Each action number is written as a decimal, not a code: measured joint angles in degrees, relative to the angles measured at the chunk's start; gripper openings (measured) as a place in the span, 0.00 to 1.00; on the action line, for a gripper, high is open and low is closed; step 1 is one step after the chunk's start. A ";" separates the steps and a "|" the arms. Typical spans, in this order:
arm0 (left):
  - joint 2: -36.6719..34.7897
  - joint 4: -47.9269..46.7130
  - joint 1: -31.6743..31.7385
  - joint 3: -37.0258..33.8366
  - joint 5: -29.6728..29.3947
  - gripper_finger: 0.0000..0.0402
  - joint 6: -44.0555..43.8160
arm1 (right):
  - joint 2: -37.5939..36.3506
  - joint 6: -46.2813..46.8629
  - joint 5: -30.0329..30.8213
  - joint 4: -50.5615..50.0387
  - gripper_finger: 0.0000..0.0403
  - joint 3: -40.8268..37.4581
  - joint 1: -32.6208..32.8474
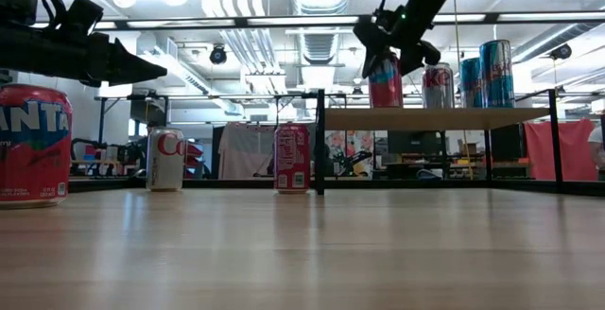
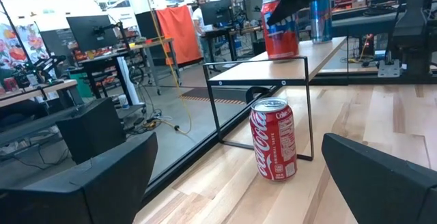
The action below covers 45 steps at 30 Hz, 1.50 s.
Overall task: Place canned beverage on shelf
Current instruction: Put the bottom red soda can on the shelf
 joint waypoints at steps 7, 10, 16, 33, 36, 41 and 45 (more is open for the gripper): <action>0.00 0.00 0.01 0.02 0.00 0.99 0.00 | 0.02 0.67 0.15 0.28 0.76 0.00 -1.66; 0.00 0.00 0.01 0.00 0.00 0.99 0.00 | 0.02 1.33 0.15 0.94 0.76 0.00 -1.95; 0.00 -0.01 0.01 0.02 0.00 0.99 0.00 | 0.02 1.50 0.27 1.14 0.76 0.00 -1.93; 0.00 0.00 0.01 0.00 -0.01 0.99 0.00 | 0.02 3.84 0.70 1.25 0.81 -1.60 -1.73; 0.00 0.00 0.01 0.00 -0.02 0.99 0.00 | 0.02 3.85 0.67 0.97 0.86 -1.73 -1.36; 0.00 -0.01 0.01 0.00 -0.01 0.99 0.00 | -0.05 4.44 0.81 0.70 0.91 -1.73 -0.39; 0.00 -0.02 -0.01 0.00 0.00 0.99 0.00 | -0.39 5.71 3.00 -0.76 0.92 -1.73 1.53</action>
